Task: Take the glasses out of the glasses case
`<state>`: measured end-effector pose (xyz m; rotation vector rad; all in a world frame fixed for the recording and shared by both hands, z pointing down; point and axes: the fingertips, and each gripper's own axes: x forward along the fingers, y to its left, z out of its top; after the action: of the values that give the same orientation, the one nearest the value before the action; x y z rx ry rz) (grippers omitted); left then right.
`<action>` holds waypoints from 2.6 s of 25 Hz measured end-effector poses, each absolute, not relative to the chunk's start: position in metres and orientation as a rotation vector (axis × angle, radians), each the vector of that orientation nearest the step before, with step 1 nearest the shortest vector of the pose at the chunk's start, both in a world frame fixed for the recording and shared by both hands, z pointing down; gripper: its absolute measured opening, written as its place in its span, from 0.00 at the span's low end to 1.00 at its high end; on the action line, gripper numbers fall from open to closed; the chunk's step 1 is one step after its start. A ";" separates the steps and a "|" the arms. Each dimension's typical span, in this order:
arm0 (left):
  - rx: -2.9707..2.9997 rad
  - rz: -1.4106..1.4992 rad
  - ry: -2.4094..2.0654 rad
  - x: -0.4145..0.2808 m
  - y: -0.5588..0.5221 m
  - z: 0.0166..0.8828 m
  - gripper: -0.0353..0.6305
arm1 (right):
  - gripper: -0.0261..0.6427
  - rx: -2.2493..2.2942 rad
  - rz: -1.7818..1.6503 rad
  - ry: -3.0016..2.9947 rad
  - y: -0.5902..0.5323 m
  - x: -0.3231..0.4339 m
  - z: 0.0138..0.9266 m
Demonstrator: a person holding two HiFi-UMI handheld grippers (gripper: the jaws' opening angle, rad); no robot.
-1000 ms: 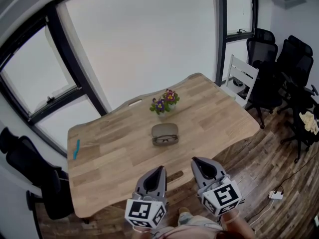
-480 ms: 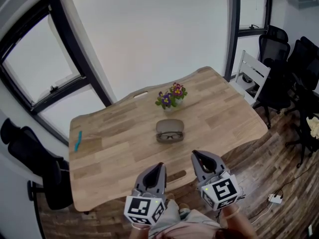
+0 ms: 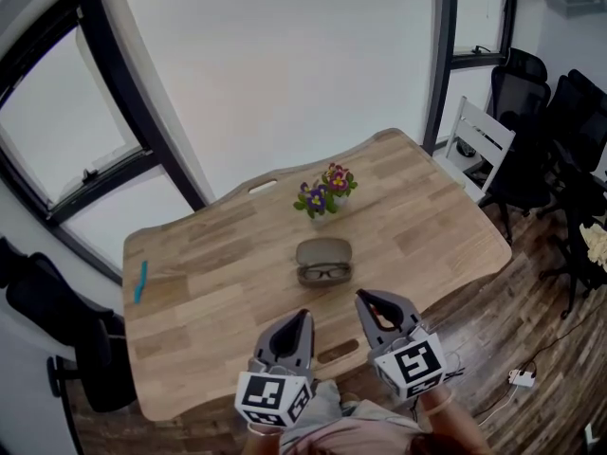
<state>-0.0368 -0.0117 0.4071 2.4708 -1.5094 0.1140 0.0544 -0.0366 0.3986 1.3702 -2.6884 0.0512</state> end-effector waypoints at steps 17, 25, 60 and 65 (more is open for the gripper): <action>2.522 0.165 -1.336 -0.058 -0.095 0.438 0.05 | 0.04 1.369 0.148 -2.529 -0.111 0.024 0.449; 2.528 0.206 -1.242 -0.069 -0.114 0.458 0.05 | 0.04 1.346 0.185 -2.438 -0.125 0.010 0.476; 2.279 0.258 -1.446 -0.076 -0.165 0.514 0.05 | 0.05 0.765 0.121 -2.376 -0.200 -0.004 0.568; 2.259 0.279 -1.454 -0.074 -0.168 0.523 0.05 | 0.06 0.681 0.107 -2.357 -0.203 -0.004 0.583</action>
<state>-0.0742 -0.1683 0.5230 2.2587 -1.4536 0.2786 -0.0035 -0.2033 0.5833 0.6806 -2.3571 0.1068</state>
